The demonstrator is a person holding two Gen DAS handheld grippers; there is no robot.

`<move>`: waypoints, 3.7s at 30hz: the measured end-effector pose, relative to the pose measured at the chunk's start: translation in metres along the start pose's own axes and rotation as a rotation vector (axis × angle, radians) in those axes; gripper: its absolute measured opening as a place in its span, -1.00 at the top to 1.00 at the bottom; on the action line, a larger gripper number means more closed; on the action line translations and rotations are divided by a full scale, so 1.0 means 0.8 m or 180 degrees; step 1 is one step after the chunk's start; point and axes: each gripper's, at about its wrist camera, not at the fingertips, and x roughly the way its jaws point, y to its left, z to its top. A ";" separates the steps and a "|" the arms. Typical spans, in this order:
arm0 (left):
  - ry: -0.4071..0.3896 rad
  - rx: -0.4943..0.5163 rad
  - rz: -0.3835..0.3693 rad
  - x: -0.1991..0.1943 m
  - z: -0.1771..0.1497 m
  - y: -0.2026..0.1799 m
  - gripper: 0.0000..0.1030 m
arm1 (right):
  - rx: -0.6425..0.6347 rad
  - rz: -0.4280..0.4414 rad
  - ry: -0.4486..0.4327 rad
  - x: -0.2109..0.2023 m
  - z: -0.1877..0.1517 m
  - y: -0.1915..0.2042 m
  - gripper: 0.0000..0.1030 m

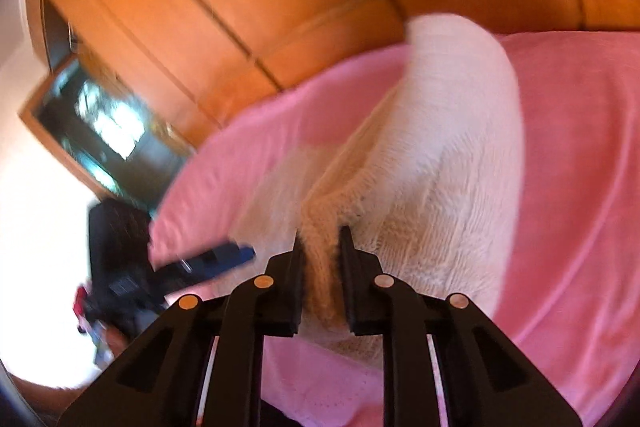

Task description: Fold small clothes

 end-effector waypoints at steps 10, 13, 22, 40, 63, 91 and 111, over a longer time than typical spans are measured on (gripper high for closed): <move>0.0419 0.0048 -0.0413 0.056 0.021 -0.034 -0.44 | -0.0387 -0.0280 0.0018 0.021 -0.053 0.019 0.71; 0.0642 0.0073 -0.0433 0.089 0.024 -0.047 -0.50 | -0.0428 -0.0276 -0.0033 0.016 -0.060 0.016 0.71; 0.0792 0.0754 0.0139 0.141 0.024 -0.114 0.55 | -0.0468 -0.0335 -0.0191 0.006 -0.080 0.009 0.66; -0.0104 0.1286 0.0601 -0.021 0.078 -0.127 0.72 | -0.0248 -0.0080 -0.0200 -0.013 -0.074 0.000 0.11; -0.0565 0.0631 0.1535 -0.088 0.046 0.030 0.49 | -0.0868 -0.0350 0.0025 0.074 -0.060 0.103 -0.22; -0.0478 0.1016 0.2176 -0.040 0.005 0.010 0.37 | -0.0904 -0.1141 -0.0306 0.138 -0.015 0.070 -0.71; -0.0529 0.0899 0.2169 -0.059 -0.023 0.012 0.07 | -0.0737 -0.1058 -0.0238 0.060 -0.091 0.079 -0.71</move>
